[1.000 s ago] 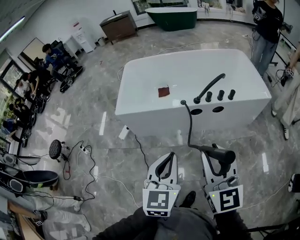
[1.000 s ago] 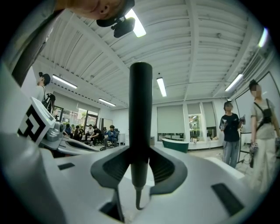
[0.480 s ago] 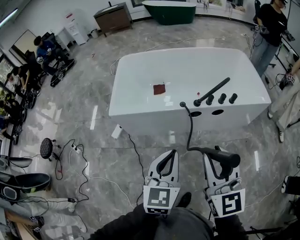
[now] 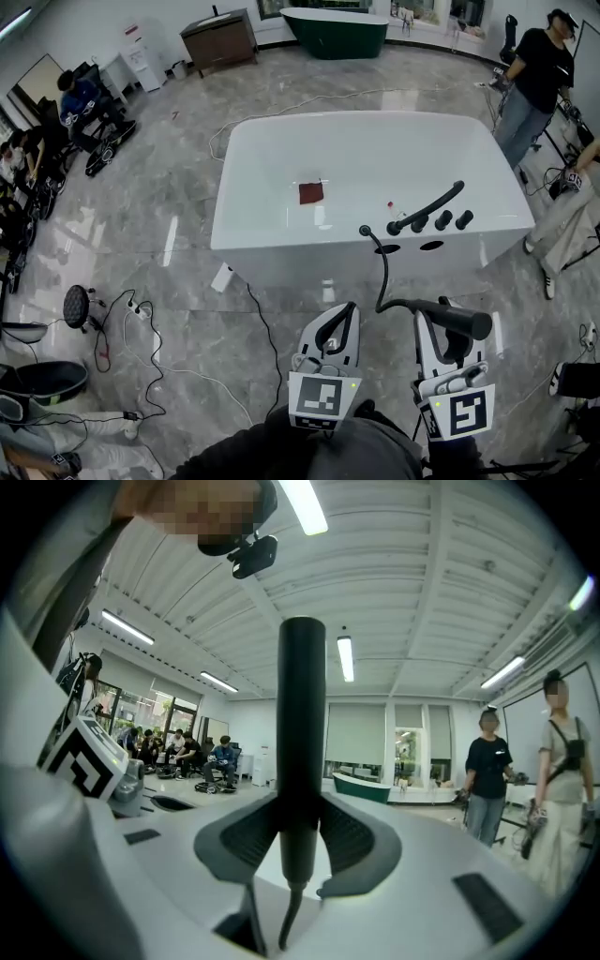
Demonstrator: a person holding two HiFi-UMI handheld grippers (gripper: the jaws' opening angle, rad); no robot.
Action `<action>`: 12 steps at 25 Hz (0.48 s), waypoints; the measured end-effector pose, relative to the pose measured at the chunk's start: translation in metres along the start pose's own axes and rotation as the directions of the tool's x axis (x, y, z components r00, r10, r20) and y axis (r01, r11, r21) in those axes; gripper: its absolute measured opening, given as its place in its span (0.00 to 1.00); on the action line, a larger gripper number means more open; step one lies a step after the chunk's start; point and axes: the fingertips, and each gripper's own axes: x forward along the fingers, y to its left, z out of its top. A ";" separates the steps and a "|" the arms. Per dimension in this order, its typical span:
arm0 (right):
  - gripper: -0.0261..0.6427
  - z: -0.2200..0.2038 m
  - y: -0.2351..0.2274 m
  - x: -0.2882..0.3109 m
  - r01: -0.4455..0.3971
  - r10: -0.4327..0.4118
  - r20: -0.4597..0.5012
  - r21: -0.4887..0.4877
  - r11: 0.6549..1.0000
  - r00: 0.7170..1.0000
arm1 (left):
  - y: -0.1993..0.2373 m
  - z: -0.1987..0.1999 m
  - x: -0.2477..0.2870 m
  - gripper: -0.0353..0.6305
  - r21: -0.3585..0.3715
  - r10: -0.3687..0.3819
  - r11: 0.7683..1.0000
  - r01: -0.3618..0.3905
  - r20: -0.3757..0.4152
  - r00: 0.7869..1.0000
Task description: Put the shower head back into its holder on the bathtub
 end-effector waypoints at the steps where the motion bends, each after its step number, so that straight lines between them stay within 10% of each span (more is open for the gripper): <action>1: 0.25 0.002 0.003 0.003 0.004 -0.004 0.001 -0.003 1.000 1.000 | 0.004 -0.001 0.001 0.06 -0.001 -0.008 1.000 0.008 -0.002 1.000; 12: 0.25 0.013 0.003 0.030 -0.005 0.006 0.002 -0.029 1.000 1.000 | 0.028 -0.005 0.025 0.06 -0.039 -0.012 0.999 0.011 -0.013 1.000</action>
